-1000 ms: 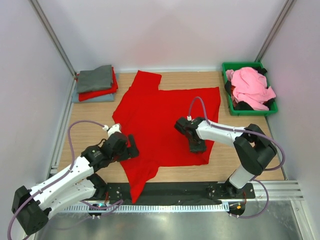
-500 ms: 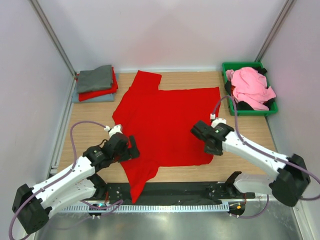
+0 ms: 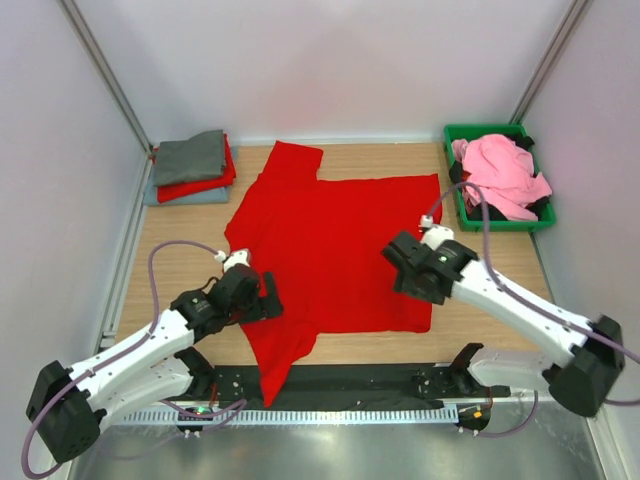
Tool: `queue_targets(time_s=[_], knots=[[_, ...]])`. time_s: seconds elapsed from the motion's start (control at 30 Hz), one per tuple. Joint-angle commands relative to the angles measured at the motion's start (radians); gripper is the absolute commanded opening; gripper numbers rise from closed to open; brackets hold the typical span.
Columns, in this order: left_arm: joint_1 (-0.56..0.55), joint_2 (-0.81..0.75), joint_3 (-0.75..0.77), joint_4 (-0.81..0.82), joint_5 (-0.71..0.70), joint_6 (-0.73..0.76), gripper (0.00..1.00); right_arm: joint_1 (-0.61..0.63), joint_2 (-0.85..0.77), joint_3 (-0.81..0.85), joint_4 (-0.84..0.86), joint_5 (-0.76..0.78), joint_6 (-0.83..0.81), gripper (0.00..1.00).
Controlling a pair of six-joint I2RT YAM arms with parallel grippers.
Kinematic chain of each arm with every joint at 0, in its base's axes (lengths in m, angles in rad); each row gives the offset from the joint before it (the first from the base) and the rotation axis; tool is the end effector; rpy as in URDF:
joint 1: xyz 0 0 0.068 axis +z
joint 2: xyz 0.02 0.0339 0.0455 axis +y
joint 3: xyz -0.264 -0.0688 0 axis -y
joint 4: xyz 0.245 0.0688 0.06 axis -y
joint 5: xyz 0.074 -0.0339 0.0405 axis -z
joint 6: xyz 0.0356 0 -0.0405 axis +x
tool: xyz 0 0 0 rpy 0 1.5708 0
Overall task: Fold and stack the t-shirts
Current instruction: Flatten the tshirt out
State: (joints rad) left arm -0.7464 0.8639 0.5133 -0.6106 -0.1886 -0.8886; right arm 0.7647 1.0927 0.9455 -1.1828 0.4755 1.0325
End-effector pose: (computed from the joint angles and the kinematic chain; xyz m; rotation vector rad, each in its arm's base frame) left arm 0.1232 -0.1048 0.1971 -0.2578 2.5475 -0.4218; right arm 0.1375 0.1093 0.2687 0.4258 2.5856 -0.1473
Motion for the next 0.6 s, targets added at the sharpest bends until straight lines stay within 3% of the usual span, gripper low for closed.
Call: queue_targets(time_s=[0.0,0.17,0.57], knots=[[-0.004,0.000,-0.013,0.092,0.015,-0.006,1.00,0.036,0.159,0.067,0.158,-0.066,-0.081,0.63],[-0.004,0.001,-0.022,0.106,0.038,-0.009,1.00,0.041,0.321,0.067,0.248,-0.081,-0.111,0.44],[-0.002,-0.037,-0.055,0.110,0.040,-0.015,1.00,0.041,0.434,-0.047,0.344,-0.092,-0.097,0.37]])
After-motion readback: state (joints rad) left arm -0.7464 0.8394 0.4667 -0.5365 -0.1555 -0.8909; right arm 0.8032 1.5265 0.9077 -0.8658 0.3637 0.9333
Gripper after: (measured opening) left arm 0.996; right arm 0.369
